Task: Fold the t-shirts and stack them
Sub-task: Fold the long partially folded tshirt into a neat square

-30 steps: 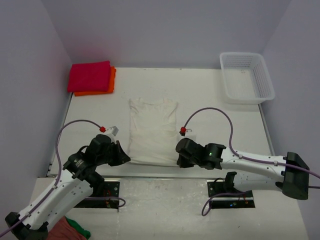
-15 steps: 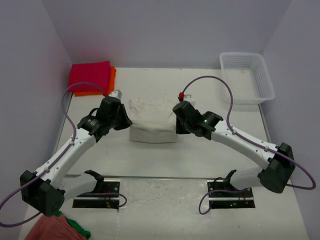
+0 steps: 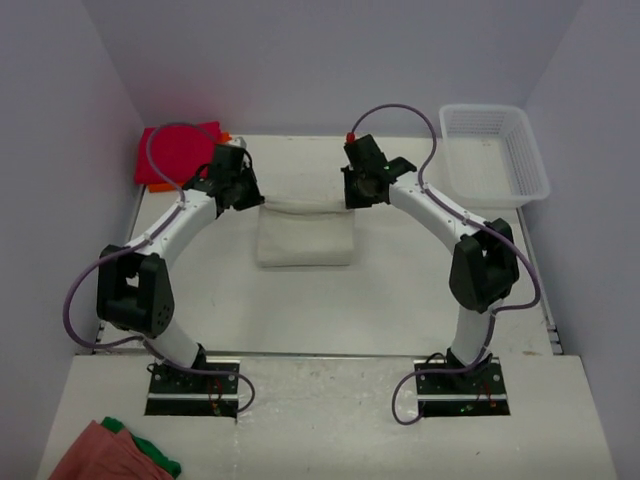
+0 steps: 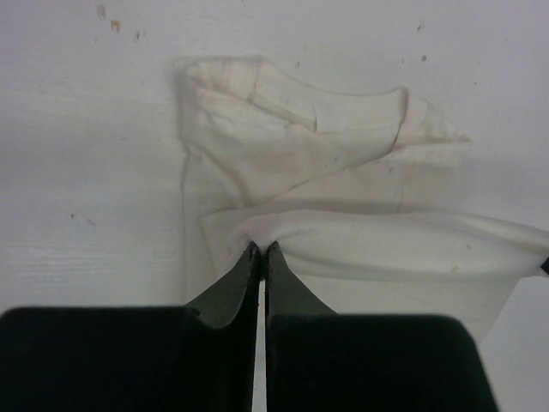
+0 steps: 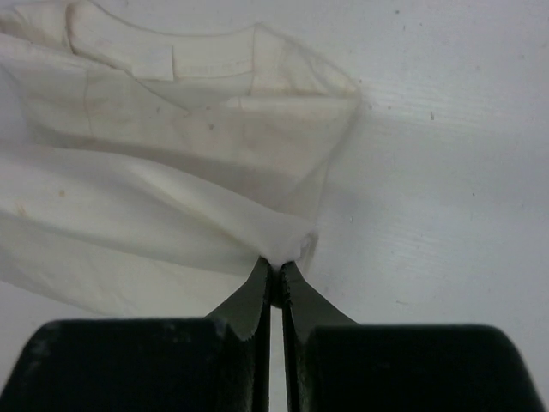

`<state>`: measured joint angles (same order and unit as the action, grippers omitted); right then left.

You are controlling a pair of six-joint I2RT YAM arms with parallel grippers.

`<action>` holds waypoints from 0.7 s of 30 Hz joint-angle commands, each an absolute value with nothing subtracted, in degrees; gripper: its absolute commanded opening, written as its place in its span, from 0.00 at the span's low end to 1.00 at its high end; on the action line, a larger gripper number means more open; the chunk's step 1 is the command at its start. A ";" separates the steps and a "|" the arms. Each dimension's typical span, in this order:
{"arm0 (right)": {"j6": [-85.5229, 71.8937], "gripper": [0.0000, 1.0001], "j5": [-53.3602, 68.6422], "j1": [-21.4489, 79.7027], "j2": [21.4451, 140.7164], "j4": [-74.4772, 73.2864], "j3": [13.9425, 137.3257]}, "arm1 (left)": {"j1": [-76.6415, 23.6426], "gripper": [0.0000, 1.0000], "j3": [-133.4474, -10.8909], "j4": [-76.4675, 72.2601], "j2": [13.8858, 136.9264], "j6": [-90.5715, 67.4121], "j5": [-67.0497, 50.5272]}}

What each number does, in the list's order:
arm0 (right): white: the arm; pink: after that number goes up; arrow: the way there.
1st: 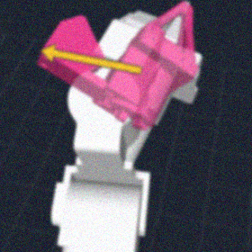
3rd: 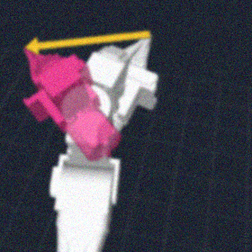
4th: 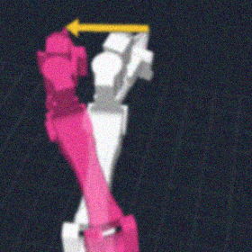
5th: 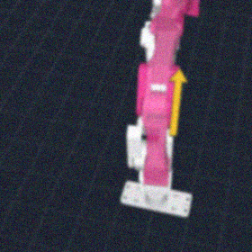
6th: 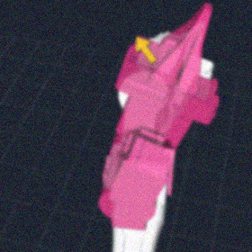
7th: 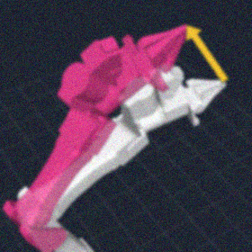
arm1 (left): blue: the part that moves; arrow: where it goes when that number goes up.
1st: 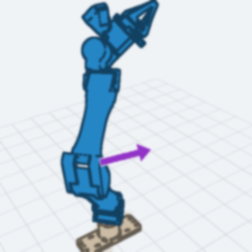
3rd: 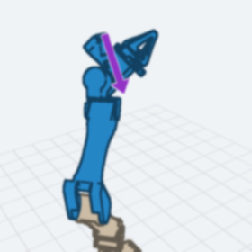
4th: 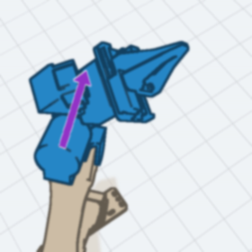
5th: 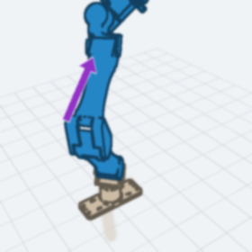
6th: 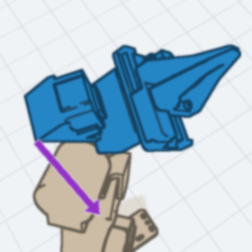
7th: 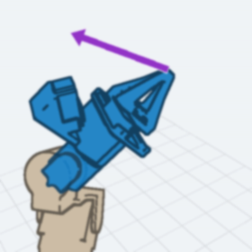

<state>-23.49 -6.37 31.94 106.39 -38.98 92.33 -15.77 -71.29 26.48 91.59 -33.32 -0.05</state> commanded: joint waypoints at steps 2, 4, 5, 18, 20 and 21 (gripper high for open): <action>-18.64 0.00 -4.66 29.10 110.29 -42.62 101.23 | -12.13 0.00 -78.30 21.53 95.79 -30.24 -1.04; -17.76 0.00 -4.31 28.39 113.88 -43.94 105.72 | -11.95 0.00 -81.47 21.62 99.12 -30.06 -0.62; -17.41 0.00 -3.44 28.04 115.21 -44.29 108.95 | -11.78 0.00 -83.56 21.53 100.27 -29.88 -0.88; -13.62 0.54 -3.59 23.29 136.93 -49.75 132.53 | -10.90 0.20 -94.92 12.59 119.45 -24.62 -1.14; -13.01 0.70 -4.74 22.42 137.81 -49.22 135.51 | -10.90 0.29 -91.87 4.62 117.87 -22.68 2.52; -12.49 0.72 -5.88 22.15 137.64 -48.52 135.88 | -10.90 0.33 -91.32 3.18 117.08 -21.89 2.64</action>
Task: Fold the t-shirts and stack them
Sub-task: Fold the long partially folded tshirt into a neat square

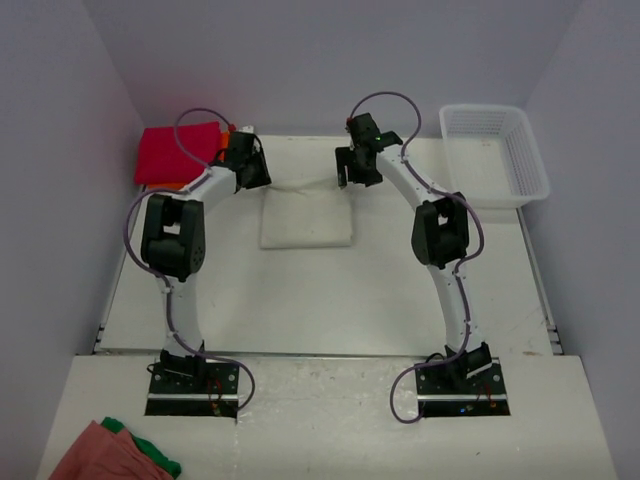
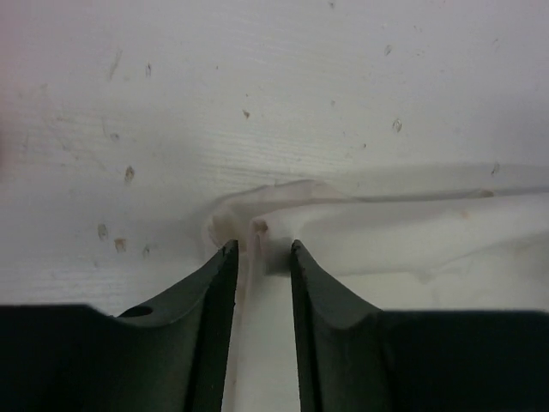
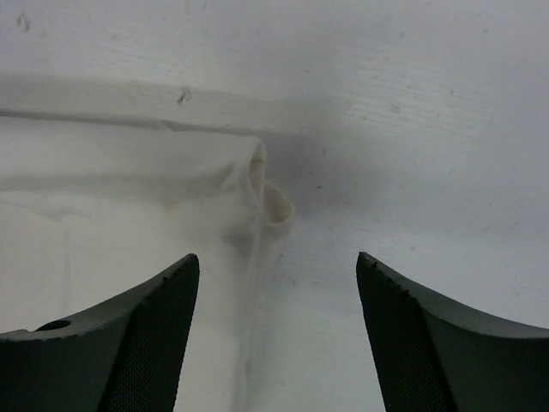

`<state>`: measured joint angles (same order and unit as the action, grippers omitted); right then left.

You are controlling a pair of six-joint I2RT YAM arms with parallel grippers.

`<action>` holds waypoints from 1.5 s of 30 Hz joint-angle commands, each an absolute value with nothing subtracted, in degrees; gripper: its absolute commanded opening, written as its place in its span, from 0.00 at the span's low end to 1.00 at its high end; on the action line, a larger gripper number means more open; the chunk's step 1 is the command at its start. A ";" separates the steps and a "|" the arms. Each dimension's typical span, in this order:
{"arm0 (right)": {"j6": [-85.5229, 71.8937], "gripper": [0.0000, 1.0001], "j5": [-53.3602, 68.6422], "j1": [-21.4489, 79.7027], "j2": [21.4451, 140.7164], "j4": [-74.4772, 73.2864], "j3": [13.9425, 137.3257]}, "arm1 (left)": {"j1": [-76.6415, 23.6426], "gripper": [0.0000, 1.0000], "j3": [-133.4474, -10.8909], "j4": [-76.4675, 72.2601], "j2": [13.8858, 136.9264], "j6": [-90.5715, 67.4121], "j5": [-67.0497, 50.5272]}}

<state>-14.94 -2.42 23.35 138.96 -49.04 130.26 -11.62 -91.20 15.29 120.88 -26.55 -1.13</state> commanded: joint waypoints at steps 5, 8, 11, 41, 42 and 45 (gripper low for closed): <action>-8.27 0.81 -11.34 21.89 133.51 -47.11 132.29 | -11.25 0.58 -87.11 1.06 108.91 -19.16 12.98; -9.74 0.82 -11.60 21.88 129.30 -46.58 127.29 | -11.42 0.59 -87.80 6.04 106.44 -21.26 14.85; -12.81 0.80 -7.57 21.97 126.14 -46.93 124.29 | -12.13 0.52 -87.02 7.82 104.94 -23.11 9.69; -25.22 0.00 26.20 20.48 138.87 -47.64 119.10 | -7.82 0.00 -81.04 -5.19 122.52 -34.37 -34.73; -25.22 0.00 25.76 20.57 138.69 -47.46 118.48 | -7.82 0.00 -81.12 -4.23 122.52 -33.84 -33.24; -25.66 0.00 25.14 20.48 137.29 -46.67 115.93 | -7.82 0.00 -84.36 -0.09 124.45 -31.57 -28.92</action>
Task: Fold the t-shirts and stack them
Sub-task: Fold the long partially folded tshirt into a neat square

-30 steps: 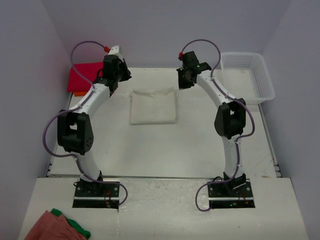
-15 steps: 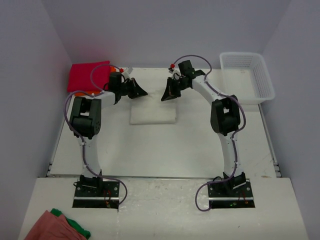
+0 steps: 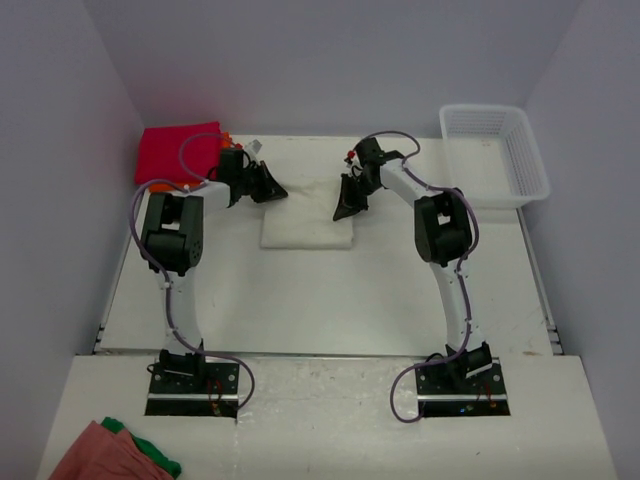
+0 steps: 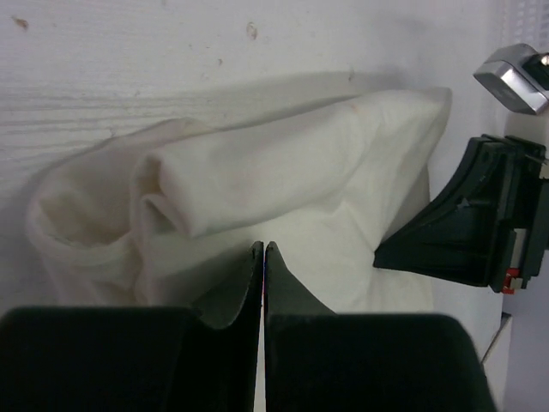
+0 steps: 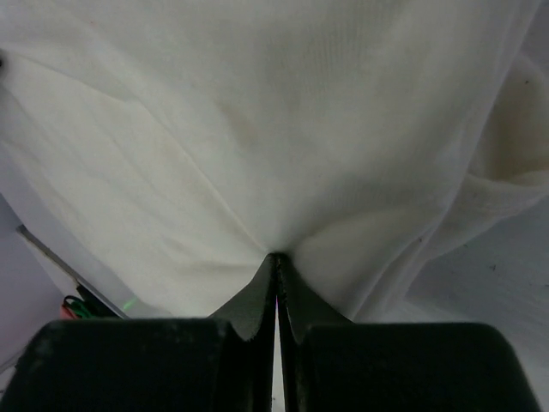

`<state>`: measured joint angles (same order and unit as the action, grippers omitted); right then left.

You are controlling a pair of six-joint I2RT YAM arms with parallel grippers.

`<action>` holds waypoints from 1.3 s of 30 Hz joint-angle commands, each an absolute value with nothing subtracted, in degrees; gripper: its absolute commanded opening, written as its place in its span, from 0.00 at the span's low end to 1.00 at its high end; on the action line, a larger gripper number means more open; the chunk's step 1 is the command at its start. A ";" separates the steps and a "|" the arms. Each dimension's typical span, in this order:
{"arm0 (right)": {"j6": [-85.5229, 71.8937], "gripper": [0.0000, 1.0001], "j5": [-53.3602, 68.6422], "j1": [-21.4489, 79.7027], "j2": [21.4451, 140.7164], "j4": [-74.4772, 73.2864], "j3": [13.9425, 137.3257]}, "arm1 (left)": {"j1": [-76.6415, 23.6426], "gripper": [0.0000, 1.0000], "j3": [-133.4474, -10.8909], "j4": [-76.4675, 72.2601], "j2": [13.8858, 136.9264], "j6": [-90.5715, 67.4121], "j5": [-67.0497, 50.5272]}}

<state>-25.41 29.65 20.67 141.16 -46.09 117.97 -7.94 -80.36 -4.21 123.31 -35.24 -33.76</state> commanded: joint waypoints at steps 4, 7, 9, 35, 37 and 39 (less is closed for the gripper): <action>-26.19 0.00 24.17 20.48 137.20 -47.90 115.58 | -7.12 0.00 -90.52 4.39 129.37 -30.15 -28.65; -26.28 0.00 22.68 20.57 136.85 -49.13 115.05 | -6.68 0.00 -92.90 6.59 130.34 -29.97 -26.55; -26.28 0.00 21.72 20.57 136.32 -49.31 114.18 | -6.42 0.00 -92.11 7.20 130.08 -30.32 -25.67; -32.34 0.00 18.19 20.65 114.01 -31.30 73.42 | -14.23 0.00 -68.12 5.45 112.16 -26.98 -18.20; -32.26 0.00 18.37 20.74 112.51 -29.80 71.11 | -14.50 0.00 -67.50 5.97 111.01 -26.81 -17.75; -32.17 0.00 18.11 21.00 110.22 -28.92 68.39 | -14.94 0.00 -67.24 6.59 109.35 -26.54 -17.14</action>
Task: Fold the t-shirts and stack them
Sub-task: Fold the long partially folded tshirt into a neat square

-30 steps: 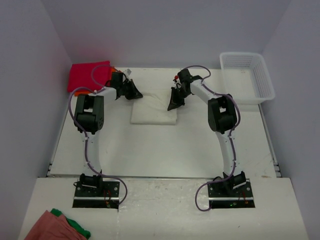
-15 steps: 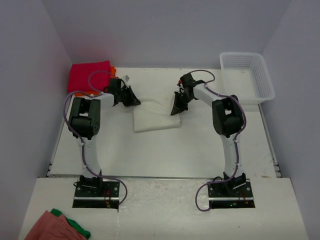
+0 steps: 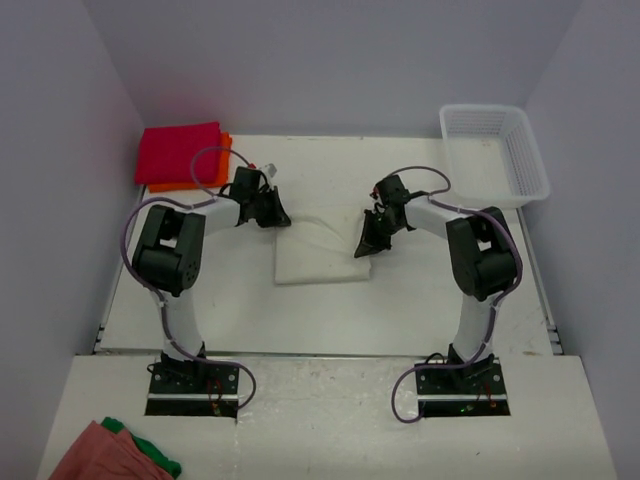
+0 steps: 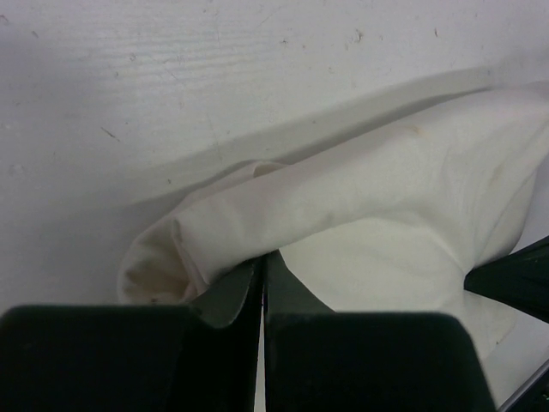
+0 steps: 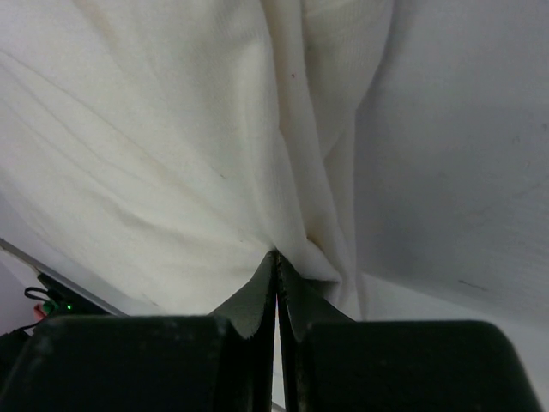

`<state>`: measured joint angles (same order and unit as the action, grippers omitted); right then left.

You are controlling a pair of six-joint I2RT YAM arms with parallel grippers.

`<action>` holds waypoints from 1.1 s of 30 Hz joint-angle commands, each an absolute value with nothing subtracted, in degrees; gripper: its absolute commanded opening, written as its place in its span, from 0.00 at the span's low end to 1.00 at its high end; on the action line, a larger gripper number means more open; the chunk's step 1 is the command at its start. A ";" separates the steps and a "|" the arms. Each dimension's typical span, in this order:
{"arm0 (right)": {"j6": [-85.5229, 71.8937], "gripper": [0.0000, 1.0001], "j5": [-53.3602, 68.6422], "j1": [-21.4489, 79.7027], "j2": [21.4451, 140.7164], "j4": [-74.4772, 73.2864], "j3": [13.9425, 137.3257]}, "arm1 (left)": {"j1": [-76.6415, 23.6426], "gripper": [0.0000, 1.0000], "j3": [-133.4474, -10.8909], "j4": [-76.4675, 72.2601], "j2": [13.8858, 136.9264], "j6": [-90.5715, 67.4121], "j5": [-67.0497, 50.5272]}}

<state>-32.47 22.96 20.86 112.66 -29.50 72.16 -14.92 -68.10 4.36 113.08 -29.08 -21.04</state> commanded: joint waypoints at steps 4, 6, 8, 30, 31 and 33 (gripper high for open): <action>-30.15 0.00 20.30 21.88 105.39 -25.41 64.78 | -15.29 0.00 -67.15 7.21 105.83 -25.93 -16.18; -28.92 0.00 21.18 22.50 101.37 -24.26 63.46 | -15.82 0.00 -67.06 7.29 102.24 -25.67 -14.69; -27.61 0.00 21.10 23.37 98.63 -23.38 63.28 | -16.69 0.00 -67.76 9.91 99.94 -25.23 -9.10; -21.45 0.57 11.06 26.63 65.58 -32.35 57.76 | -8.97 0.70 -54.94 15.13 84.90 -25.93 -24.51; -21.36 0.57 11.94 26.54 64.96 -32.08 57.22 | -7.40 0.70 -54.58 15.03 85.51 -26.36 -25.57; -21.01 0.57 13.18 26.54 63.12 -31.29 56.25 | -6.68 0.72 -53.79 13.81 86.30 -27.15 -27.33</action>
